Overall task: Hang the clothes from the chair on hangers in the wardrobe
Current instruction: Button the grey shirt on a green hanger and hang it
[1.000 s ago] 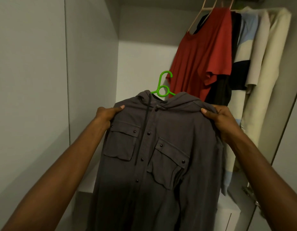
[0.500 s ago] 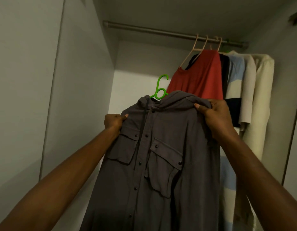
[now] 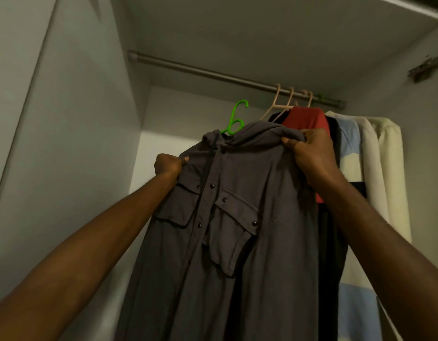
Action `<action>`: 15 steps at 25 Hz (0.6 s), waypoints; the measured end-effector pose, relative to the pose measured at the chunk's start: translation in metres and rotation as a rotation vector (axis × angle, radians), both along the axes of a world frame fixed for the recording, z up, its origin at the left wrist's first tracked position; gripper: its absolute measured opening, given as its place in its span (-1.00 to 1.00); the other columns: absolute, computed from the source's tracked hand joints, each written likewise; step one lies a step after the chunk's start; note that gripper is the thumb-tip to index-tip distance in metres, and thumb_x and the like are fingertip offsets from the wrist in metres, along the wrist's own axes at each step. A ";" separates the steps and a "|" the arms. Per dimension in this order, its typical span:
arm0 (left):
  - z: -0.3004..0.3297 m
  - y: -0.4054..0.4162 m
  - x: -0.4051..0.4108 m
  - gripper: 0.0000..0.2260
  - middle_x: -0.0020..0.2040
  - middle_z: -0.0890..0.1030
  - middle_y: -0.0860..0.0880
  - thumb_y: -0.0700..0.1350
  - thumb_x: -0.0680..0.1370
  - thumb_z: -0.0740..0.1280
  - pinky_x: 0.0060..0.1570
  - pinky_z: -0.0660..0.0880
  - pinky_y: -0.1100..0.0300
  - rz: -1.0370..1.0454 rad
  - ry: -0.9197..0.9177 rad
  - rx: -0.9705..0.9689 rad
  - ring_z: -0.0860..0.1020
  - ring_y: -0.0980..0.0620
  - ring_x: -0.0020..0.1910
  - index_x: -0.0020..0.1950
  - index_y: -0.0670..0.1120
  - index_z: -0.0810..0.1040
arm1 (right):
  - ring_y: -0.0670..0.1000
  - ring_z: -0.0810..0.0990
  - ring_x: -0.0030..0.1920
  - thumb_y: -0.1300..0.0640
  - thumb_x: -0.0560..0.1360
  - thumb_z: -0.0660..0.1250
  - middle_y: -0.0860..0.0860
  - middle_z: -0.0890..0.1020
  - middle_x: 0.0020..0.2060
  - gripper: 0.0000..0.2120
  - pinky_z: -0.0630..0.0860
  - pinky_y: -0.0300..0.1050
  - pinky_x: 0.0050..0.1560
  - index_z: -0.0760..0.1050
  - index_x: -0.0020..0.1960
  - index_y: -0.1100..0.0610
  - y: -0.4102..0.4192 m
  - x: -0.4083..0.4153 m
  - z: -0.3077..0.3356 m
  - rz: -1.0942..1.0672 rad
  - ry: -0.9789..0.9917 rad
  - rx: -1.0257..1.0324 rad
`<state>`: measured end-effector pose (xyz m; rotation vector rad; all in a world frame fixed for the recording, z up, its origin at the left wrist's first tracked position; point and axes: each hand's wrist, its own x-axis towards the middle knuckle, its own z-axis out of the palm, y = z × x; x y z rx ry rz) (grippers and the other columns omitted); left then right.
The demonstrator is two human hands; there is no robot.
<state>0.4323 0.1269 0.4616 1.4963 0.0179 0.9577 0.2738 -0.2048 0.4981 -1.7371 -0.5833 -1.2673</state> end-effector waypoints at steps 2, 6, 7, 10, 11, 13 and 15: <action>0.020 -0.001 0.022 -0.65 -0.02 0.69 -0.30 -0.02 0.41 0.61 -0.06 0.61 -0.02 -0.023 0.001 0.027 0.67 -0.29 -0.01 -0.12 -0.31 0.65 | 0.30 0.68 -0.16 0.08 0.55 0.40 0.24 0.70 -0.22 -0.79 0.61 0.35 -0.14 0.66 -0.11 0.23 0.006 0.008 0.017 -0.050 -0.010 -0.001; 0.051 -0.006 0.056 -0.47 0.20 0.64 -0.26 -0.03 0.42 0.60 0.14 0.61 -0.04 -0.074 0.047 0.025 0.63 -0.25 0.13 0.22 -0.33 0.55 | 0.22 0.70 -0.17 0.02 0.45 0.41 0.16 0.70 -0.25 -0.78 0.62 0.32 -0.13 0.67 -0.13 0.18 0.019 0.027 0.048 -0.124 0.004 -0.009; 0.057 -0.008 0.065 -0.47 0.22 0.62 -0.26 -0.05 0.43 0.60 0.16 0.60 -0.03 -0.089 0.053 0.024 0.62 -0.24 0.16 0.24 -0.33 0.53 | 0.18 0.70 -0.16 0.02 0.43 0.41 0.13 0.71 -0.24 -0.78 0.64 0.29 -0.11 0.68 -0.11 0.18 0.022 0.032 0.055 -0.145 0.010 0.000; 0.070 -0.013 0.089 -0.43 0.27 0.60 -0.27 -0.08 0.41 0.62 0.20 0.58 -0.01 -0.147 0.084 0.020 0.60 -0.23 0.20 0.28 -0.34 0.51 | 0.10 0.71 -0.09 0.15 0.47 0.44 0.06 0.71 -0.18 -0.88 0.68 0.11 -0.02 0.70 -0.03 0.15 0.028 0.041 0.068 -0.209 -0.009 -0.001; 0.075 -0.015 0.096 -0.42 0.27 0.60 -0.27 -0.08 0.41 0.62 0.21 0.58 0.00 -0.150 0.087 0.024 0.60 -0.22 0.21 0.28 -0.34 0.51 | 0.08 0.70 -0.08 0.18 0.49 0.44 0.06 0.71 -0.17 -0.90 0.67 0.08 -0.02 0.70 -0.02 0.15 0.028 0.045 0.072 -0.218 -0.012 -0.011; 0.088 -0.019 0.104 -0.42 0.27 0.60 -0.28 -0.09 0.41 0.62 0.21 0.58 0.01 -0.177 0.074 0.029 0.60 -0.21 0.21 0.28 -0.36 0.52 | 0.09 0.67 -0.13 0.17 0.48 0.46 0.12 0.69 -0.19 -0.92 0.62 0.13 -0.06 0.65 -0.12 0.19 0.027 0.051 0.085 -0.279 -0.006 -0.004; 0.106 -0.024 0.107 -0.47 0.25 0.61 -0.27 -0.11 0.42 0.61 0.17 0.59 0.05 -0.214 0.050 0.035 0.62 -0.20 0.16 0.26 -0.36 0.54 | 0.15 0.67 -0.12 0.08 0.41 0.49 0.17 0.68 -0.16 -0.79 0.63 0.16 -0.09 0.61 -0.15 0.24 0.027 0.057 0.101 -0.329 -0.005 0.037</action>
